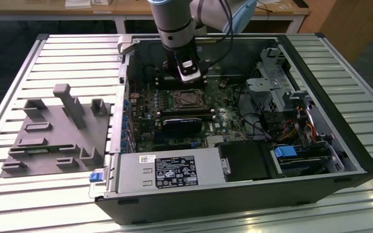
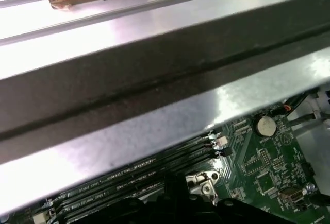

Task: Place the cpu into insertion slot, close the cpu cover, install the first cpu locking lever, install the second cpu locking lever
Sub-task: 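Install the first cpu locking lever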

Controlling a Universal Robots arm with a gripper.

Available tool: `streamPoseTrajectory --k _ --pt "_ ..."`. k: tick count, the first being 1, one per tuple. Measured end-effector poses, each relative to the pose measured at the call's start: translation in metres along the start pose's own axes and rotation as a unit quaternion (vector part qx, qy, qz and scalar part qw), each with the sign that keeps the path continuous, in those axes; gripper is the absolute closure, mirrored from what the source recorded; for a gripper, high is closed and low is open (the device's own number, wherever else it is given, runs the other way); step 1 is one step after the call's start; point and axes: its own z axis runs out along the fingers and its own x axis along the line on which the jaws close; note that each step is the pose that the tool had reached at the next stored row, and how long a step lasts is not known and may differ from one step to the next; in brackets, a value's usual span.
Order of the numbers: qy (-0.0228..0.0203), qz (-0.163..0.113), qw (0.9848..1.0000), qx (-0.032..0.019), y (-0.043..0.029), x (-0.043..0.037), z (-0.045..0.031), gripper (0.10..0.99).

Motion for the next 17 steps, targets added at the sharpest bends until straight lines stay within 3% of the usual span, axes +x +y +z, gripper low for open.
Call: streamPoseTrajectory --k 5,7,10,17 --pt "0.0074 -0.002 0.9997 0.023 0.0004 -0.0015 0.0004 0.984" --pt "0.0106 -0.003 0.9995 0.0298 -0.0004 -0.0021 0.0006 0.984" --pt "0.0123 -0.003 0.9993 0.0357 -0.0034 -0.0033 0.0002 0.984" --pt "0.0124 -0.004 0.999 0.0439 -0.0147 -0.008 -0.0011 0.984"
